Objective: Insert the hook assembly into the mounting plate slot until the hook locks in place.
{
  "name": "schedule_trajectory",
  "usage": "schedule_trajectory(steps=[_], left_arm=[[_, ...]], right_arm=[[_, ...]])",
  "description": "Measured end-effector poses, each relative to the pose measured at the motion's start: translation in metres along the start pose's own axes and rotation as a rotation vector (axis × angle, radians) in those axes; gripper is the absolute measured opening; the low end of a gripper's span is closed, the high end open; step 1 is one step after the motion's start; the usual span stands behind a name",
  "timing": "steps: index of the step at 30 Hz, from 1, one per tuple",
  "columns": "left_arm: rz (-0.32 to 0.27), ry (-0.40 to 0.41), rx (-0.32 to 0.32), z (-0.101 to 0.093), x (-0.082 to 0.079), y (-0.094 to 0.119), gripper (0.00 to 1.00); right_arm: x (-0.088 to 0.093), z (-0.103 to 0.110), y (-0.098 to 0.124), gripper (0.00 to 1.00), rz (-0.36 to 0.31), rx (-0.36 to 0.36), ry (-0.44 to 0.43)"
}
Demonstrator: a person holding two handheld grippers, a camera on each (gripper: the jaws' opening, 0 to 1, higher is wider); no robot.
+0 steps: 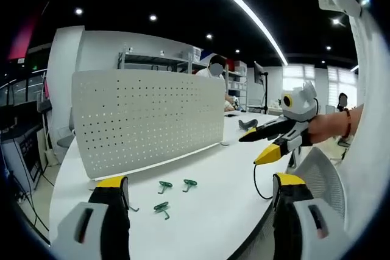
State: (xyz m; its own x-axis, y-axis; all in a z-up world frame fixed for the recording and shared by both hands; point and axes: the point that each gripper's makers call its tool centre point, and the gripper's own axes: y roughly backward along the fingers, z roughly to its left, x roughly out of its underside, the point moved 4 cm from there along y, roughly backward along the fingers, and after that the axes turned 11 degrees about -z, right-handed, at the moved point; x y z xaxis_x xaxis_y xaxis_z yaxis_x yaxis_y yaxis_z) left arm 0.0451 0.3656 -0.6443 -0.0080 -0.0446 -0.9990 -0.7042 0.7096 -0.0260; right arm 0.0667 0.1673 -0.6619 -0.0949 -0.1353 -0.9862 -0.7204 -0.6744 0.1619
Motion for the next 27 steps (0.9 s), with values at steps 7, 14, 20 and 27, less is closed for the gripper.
schedule_trajectory(steps=[7,14,20,27], left_arm=[[-0.010,0.006,-0.001,0.001,0.002,-0.004,1.00],[-0.014,0.005,-0.005,0.002,0.001,-0.005,1.00],[-0.010,0.015,-0.017,0.004,0.002,-0.005,1.00],[-0.013,0.015,-0.034,0.007,0.002,-0.006,1.00]], right_arm=[[0.002,-0.002,0.000,0.63,0.003,0.002,0.005],[0.005,-0.005,0.000,0.63,0.009,0.003,0.001],[0.007,-0.006,-0.004,0.62,0.016,-0.007,-0.002],[0.010,-0.011,-0.010,0.62,0.030,-0.022,-0.002]])
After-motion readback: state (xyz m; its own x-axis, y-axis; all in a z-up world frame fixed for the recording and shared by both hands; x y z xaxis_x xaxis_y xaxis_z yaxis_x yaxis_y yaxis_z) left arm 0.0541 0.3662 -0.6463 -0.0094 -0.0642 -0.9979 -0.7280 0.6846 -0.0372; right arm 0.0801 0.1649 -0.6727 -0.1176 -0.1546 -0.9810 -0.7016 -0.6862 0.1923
